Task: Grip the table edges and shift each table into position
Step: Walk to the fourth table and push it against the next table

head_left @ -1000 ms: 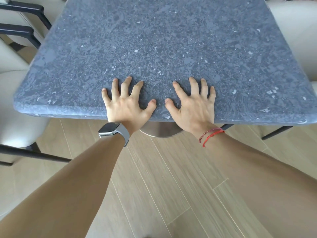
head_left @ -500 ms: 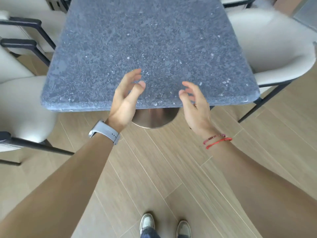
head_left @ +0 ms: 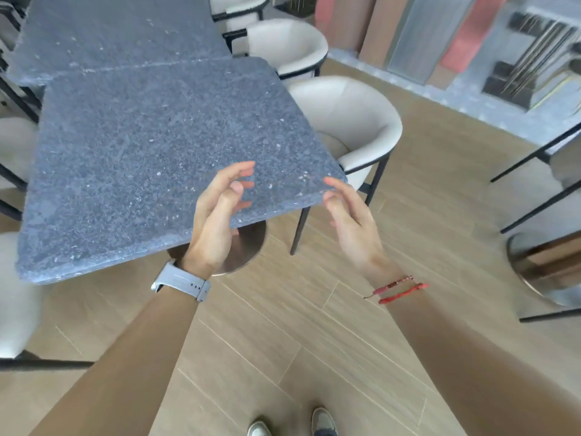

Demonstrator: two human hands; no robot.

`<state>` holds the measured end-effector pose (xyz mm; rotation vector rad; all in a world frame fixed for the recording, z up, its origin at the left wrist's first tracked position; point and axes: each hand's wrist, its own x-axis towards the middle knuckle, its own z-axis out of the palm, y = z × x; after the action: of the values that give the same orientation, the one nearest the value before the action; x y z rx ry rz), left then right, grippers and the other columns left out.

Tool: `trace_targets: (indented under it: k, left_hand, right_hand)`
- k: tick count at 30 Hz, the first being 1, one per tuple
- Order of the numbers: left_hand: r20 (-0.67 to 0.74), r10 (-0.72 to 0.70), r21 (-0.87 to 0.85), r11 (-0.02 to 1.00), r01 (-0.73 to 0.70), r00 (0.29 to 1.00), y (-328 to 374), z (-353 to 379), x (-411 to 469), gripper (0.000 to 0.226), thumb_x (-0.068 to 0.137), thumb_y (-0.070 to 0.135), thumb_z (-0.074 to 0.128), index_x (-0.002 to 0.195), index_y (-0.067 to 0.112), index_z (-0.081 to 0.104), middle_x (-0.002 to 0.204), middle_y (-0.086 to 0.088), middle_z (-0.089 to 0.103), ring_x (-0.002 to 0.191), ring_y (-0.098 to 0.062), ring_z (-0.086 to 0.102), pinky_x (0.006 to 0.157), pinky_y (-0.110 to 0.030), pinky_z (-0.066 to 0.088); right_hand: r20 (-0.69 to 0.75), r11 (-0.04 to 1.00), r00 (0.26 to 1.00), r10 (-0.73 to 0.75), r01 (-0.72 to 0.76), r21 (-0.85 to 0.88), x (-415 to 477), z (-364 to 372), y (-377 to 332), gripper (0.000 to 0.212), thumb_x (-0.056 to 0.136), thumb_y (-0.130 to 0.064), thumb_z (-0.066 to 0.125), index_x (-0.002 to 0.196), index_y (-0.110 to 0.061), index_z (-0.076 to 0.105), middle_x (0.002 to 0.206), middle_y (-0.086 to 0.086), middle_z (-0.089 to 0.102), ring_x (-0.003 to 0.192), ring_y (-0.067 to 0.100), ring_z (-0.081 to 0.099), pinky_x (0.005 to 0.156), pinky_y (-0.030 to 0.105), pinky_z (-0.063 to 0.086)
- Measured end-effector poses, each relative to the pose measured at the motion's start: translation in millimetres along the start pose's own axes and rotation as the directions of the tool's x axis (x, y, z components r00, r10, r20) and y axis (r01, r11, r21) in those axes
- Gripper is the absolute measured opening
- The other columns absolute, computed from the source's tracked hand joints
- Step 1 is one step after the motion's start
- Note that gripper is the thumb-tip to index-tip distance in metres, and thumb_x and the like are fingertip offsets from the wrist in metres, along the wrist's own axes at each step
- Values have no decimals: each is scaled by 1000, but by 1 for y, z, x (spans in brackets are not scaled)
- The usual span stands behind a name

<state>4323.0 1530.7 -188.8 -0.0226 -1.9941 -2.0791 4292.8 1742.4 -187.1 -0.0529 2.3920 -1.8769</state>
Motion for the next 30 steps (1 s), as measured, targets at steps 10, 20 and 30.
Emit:
trace_targets:
  k: [10, 20, 30]
  left_hand:
    - [174, 9, 22, 1000, -13, 985, 8, 94, 12, 45, 87, 54, 49, 123, 32, 65, 131, -3, 63, 117, -20, 62, 97, -43, 51]
    - [245, -36, 67, 998, 20, 969, -18, 244, 72, 42, 90, 55, 47, 121, 36, 68, 132, 1, 66, 121, -20, 64, 99, -46, 53]
    - [269, -92, 89, 994, 70, 959, -41, 391, 162, 40, 87, 57, 48, 116, 41, 70, 133, -1, 66, 121, -22, 63, 98, -42, 52]
  right_hand:
    - [-161, 995, 986, 34, -19, 95, -16, -85, 8, 27, 93, -44, 53, 118, -47, 61, 86, -36, 61, 94, -4, 57, 107, 43, 44]
    - [-281, 979, 955, 97, -39, 202, 44, -231, 52, 43, 87, -55, 52, 127, -43, 62, 120, -24, 64, 124, 10, 59, 112, 48, 44]
    - [-308, 969, 941, 144, -71, 236, 138, -376, 71, 47, 87, -53, 52, 131, -39, 61, 130, -13, 61, 118, 7, 62, 111, 45, 45]
